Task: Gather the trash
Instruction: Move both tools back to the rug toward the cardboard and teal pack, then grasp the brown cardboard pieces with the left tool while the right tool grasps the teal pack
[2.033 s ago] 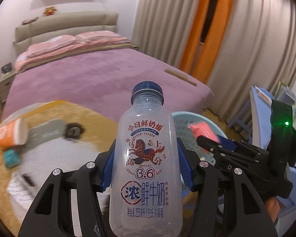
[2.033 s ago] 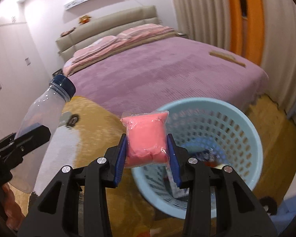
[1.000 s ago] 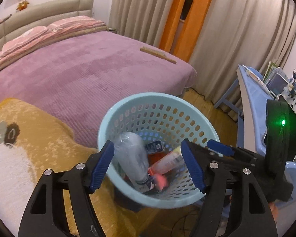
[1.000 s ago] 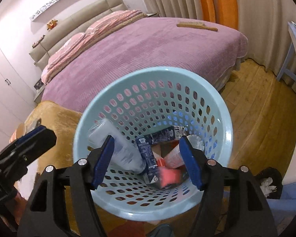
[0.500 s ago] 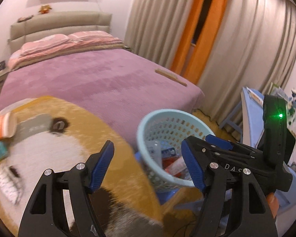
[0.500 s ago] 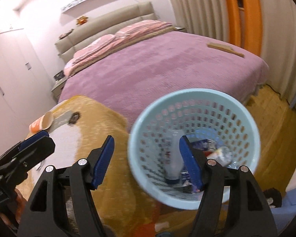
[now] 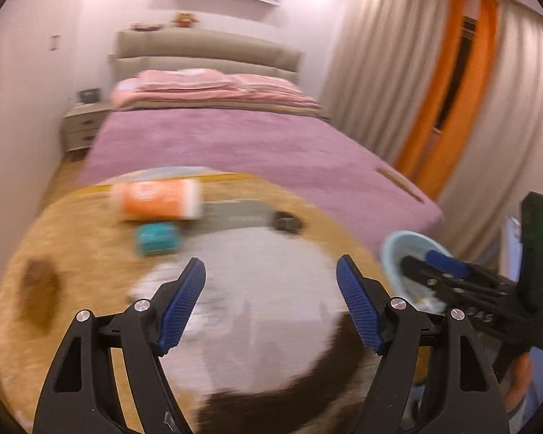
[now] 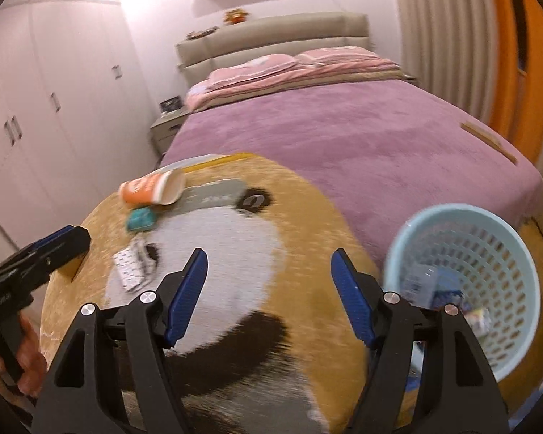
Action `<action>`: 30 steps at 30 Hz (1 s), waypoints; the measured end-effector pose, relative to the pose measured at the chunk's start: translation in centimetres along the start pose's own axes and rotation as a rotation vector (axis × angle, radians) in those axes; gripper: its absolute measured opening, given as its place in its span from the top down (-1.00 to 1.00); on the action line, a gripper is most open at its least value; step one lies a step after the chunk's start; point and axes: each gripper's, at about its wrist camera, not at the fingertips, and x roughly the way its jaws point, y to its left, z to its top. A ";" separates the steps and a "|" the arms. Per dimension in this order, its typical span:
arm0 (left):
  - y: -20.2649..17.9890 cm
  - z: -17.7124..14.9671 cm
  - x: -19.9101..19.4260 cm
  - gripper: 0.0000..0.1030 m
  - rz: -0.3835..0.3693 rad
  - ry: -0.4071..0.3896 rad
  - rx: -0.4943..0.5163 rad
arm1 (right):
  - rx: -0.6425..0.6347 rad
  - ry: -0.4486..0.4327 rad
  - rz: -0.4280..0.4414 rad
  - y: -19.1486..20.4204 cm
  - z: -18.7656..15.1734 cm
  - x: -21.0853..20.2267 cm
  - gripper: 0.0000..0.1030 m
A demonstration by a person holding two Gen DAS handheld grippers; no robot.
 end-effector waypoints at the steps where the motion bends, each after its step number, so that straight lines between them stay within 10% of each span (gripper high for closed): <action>1: 1.0 0.0 -0.5 -0.42 0.032 -0.007 -0.010 | -0.021 0.004 0.009 1.2 0.3 0.5 -0.31; 14: 15.1 -1.7 -2.9 -0.52 0.335 0.011 -0.145 | -0.232 0.065 0.064 12.4 1.4 5.8 -0.53; 30: 18.4 -3.5 0.1 -0.22 0.305 0.065 -0.120 | -0.188 0.193 0.098 17.6 2.4 16.4 -0.55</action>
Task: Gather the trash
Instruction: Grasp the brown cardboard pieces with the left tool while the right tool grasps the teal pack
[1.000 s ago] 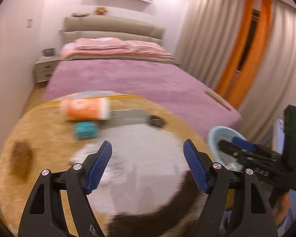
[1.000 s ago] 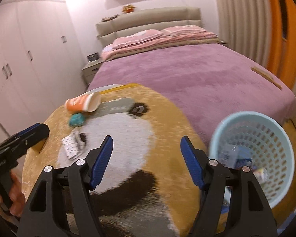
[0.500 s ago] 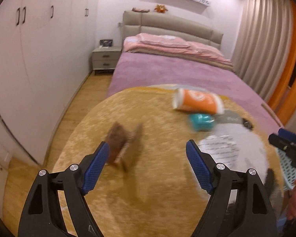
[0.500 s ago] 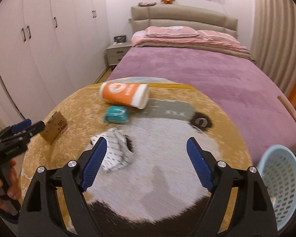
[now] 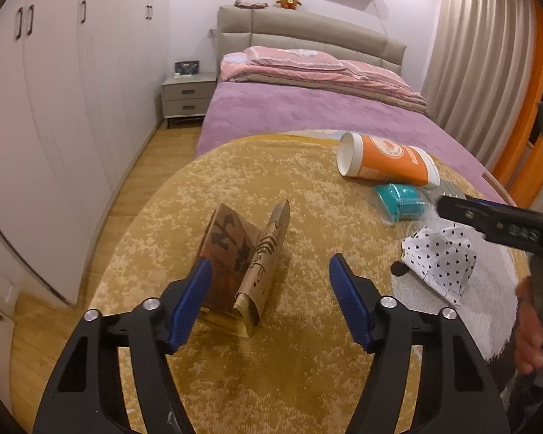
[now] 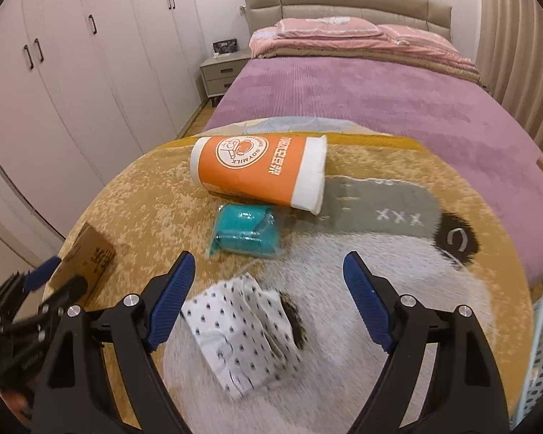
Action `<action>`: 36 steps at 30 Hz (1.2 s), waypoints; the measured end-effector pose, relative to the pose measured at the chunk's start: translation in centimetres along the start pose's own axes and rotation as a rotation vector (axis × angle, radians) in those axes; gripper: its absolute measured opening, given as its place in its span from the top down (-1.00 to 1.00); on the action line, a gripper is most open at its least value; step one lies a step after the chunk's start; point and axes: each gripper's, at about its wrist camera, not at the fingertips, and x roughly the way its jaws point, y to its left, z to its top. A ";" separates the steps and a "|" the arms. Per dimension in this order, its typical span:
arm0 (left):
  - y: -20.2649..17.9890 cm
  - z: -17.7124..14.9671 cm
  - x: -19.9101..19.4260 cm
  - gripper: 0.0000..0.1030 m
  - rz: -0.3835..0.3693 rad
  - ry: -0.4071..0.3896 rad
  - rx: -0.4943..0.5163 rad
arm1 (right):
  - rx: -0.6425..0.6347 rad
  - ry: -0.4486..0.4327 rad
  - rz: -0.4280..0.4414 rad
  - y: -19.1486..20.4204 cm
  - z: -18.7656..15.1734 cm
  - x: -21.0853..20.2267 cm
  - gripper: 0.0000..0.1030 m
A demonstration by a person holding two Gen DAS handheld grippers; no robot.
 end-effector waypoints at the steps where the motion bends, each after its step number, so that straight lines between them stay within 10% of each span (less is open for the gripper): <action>1: 0.1 -0.1 0.1 -0.16 -0.004 0.003 -0.003 | 0.004 0.007 0.001 0.1 0.1 0.5 -0.55; 16: 1.0 -0.2 1.5 0.57 -0.084 0.022 -0.055 | 0.014 0.047 -0.024 0.8 1.0 4.8 -0.54; 20: 1.0 -0.3 1.7 0.70 -0.100 0.025 -0.064 | 0.015 0.046 -0.027 0.6 1.1 5.0 -0.27; 36: 0.6 -0.2 -0.9 0.82 -0.126 -0.022 -0.055 | -0.031 0.006 0.038 1.9 -0.1 1.2 0.07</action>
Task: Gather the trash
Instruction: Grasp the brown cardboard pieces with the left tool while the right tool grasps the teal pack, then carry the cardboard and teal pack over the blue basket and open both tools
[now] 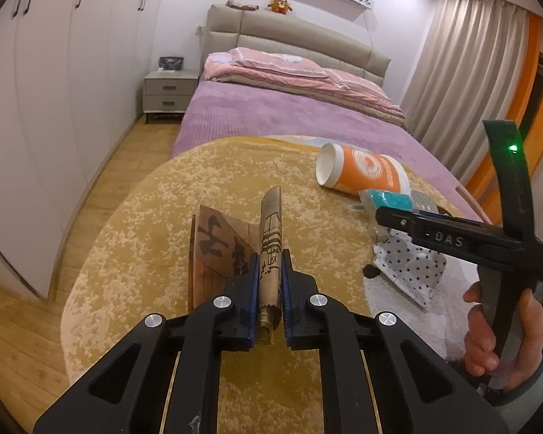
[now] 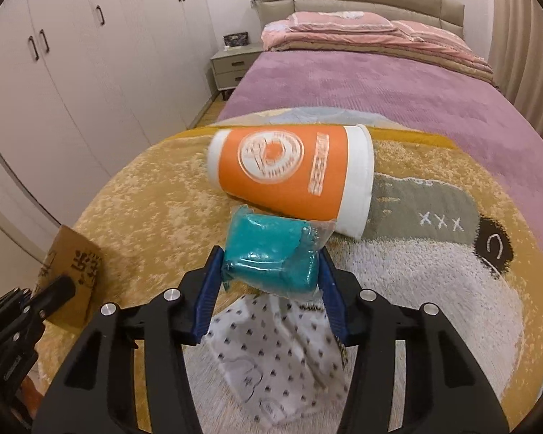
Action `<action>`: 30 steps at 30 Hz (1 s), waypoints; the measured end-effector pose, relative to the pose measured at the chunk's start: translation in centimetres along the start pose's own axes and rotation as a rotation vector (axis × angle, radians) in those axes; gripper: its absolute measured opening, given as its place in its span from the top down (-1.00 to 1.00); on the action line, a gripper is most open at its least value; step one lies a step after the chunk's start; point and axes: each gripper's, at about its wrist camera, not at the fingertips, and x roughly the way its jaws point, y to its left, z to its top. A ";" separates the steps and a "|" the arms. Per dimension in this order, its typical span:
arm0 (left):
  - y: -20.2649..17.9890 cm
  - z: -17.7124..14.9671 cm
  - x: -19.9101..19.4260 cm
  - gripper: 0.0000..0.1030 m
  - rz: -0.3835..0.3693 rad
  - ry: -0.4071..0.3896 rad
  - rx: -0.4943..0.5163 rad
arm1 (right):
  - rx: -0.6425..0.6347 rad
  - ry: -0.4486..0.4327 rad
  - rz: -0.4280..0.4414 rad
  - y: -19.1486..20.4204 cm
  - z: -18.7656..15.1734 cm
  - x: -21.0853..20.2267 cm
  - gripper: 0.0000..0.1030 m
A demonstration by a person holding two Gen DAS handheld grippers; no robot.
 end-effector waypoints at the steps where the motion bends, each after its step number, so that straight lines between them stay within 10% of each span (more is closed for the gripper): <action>1: 0.0 0.0 -0.2 0.82 -0.002 -0.003 -0.002 | -0.004 -0.006 0.006 0.1 -0.2 -0.6 0.07; 30: -13.4 -0.8 -4.4 0.83 -0.193 -0.073 0.166 | 0.189 -0.129 -0.050 -9.1 -6.5 -13.5 0.07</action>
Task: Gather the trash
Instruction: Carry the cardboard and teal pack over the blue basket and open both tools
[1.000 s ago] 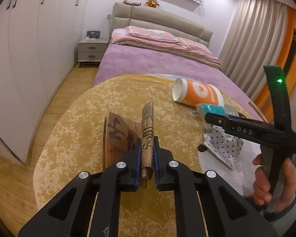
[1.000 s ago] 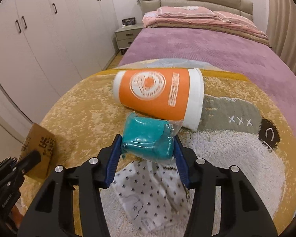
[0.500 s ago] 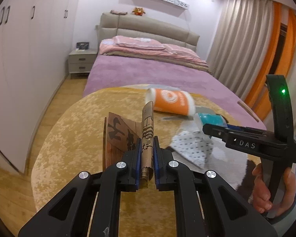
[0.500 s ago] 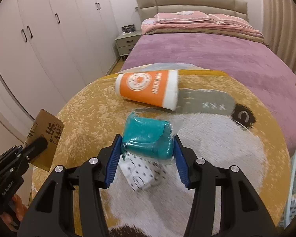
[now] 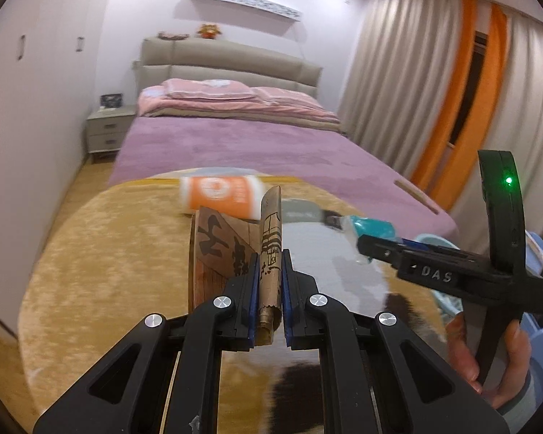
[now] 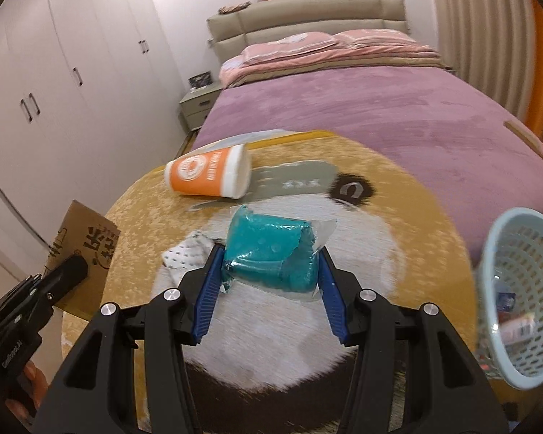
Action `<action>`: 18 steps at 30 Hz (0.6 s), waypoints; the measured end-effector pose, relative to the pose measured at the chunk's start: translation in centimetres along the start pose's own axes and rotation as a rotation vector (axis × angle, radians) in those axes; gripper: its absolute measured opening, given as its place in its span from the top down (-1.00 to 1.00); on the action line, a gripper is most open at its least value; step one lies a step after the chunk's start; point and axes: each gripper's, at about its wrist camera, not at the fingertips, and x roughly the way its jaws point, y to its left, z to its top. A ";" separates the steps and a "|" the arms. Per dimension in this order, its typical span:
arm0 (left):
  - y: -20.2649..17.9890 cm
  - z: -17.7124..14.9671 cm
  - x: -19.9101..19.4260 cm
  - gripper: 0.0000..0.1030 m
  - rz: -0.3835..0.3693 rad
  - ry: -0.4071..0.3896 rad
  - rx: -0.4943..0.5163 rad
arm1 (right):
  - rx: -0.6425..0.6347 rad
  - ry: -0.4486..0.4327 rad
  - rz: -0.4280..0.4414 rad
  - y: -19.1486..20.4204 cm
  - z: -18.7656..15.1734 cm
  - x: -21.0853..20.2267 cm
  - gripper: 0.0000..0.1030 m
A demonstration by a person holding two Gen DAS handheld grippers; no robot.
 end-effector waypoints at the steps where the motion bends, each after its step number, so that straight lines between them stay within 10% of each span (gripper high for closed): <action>1: -1.0 0.0 0.4 0.83 -0.011 0.005 0.015 | 0.007 -0.006 -0.005 -0.6 -0.1 -0.6 0.07; 18: -18.8 0.9 6.0 0.85 -0.237 0.064 0.280 | 0.331 -0.106 -0.209 -17.3 -2.9 -8.0 0.07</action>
